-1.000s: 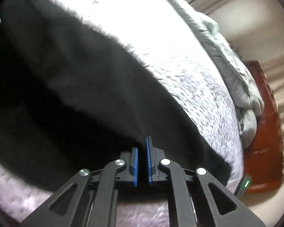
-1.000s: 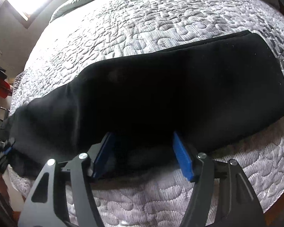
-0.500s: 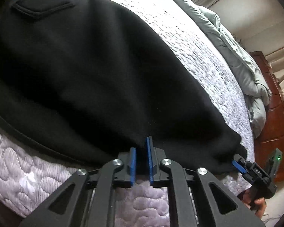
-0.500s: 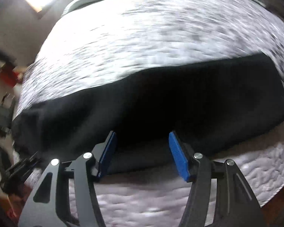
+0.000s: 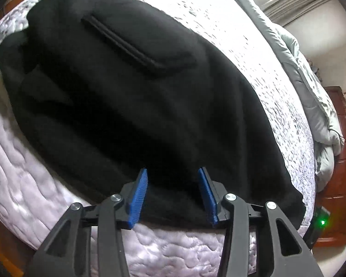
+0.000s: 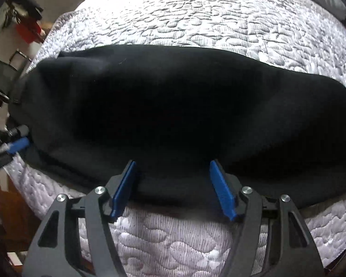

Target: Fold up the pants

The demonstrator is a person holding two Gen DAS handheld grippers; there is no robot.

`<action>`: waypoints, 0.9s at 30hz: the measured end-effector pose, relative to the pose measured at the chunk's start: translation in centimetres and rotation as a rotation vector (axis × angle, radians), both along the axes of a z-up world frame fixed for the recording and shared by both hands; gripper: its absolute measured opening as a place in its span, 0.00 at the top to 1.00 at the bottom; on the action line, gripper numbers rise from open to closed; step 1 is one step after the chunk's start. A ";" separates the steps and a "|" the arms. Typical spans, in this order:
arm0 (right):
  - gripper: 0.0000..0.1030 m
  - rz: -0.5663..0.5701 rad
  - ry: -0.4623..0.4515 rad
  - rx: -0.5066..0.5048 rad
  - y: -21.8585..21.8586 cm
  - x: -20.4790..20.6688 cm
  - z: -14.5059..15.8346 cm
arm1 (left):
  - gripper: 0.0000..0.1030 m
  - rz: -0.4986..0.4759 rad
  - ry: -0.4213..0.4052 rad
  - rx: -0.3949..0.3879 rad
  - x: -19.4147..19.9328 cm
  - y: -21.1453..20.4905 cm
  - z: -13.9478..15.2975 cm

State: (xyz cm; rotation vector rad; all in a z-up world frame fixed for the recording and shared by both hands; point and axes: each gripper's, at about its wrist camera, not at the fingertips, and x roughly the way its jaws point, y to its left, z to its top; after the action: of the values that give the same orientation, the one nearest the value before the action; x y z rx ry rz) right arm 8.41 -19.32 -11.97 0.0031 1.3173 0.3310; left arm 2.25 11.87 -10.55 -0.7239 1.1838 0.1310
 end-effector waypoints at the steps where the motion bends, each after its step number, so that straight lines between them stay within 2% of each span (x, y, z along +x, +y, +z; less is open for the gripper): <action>1: 0.36 -0.004 0.000 -0.002 -0.1 0.0 0.0 | 0.55 0.003 0.000 0.005 0.3 0.2 0.2; 5: 0.36 -0.009 0.004 0.007 -0.3 -0.2 -0.3 | 0.43 0.041 -0.009 -0.027 0.9 2.2 -0.1; 9: 0.36 -0.013 0.008 -0.003 0.6 0.4 -0.5 | 0.44 0.110 -0.025 -0.129 1.0 5.1 -1.0; 10: 0.35 -0.014 0.007 -0.005 0.5 0.4 -0.5 | 0.48 0.128 -0.026 -0.145 1.0 5.2 -1.1; 11: 0.35 -0.015 0.006 -0.005 0.5 0.2 -0.3 | 0.60 0.145 -0.024 -0.144 0.8 5.4 -1.2; 12: 0.35 -0.016 0.005 -0.005 0.5 0.2 -0.3 | 0.79 0.158 -0.030 -0.141 0.4 5.8 -1.3; 13: 0.35 -0.015 0.004 -0.004 0.6 0.1 -0.5 | 0.86 0.169 -0.053 -0.137 -0.2 6.3 -1.2; 15: 0.35 -0.016 0.005 -0.001 0.7 0.3 -0.6 | 0.90 0.172 -0.101 -0.135 -1.1 6.4 -0.6; 19: 0.35 -0.012 0.012 0.002 0.6 0.3 -0.5 | 0.94 0.174 -0.217 -0.063 -2.7 4.5 2.3; 22: 0.35 -0.010 0.018 0.015 0.4 0.4 -0.5 | 0.94 0.171 -0.259 -0.013 -4.9 3.2 4.3; 25: 0.35 0.001 0.029 0.018 0.2 0.4 -0.4 | 0.94 0.170 -0.239 0.051 -6.5 1.7 4.1; 27: 0.35 0.006 0.037 0.009 0.3 0.5 -0.3 | 0.94 0.143 -0.173 0.091 -6.3 1.4 1.8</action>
State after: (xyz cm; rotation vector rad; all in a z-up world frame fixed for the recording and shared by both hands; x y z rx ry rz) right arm 8.90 -19.02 -12.31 0.0134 1.3521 0.3435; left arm -4.02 13.25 -8.78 -0.7242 0.9557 0.2356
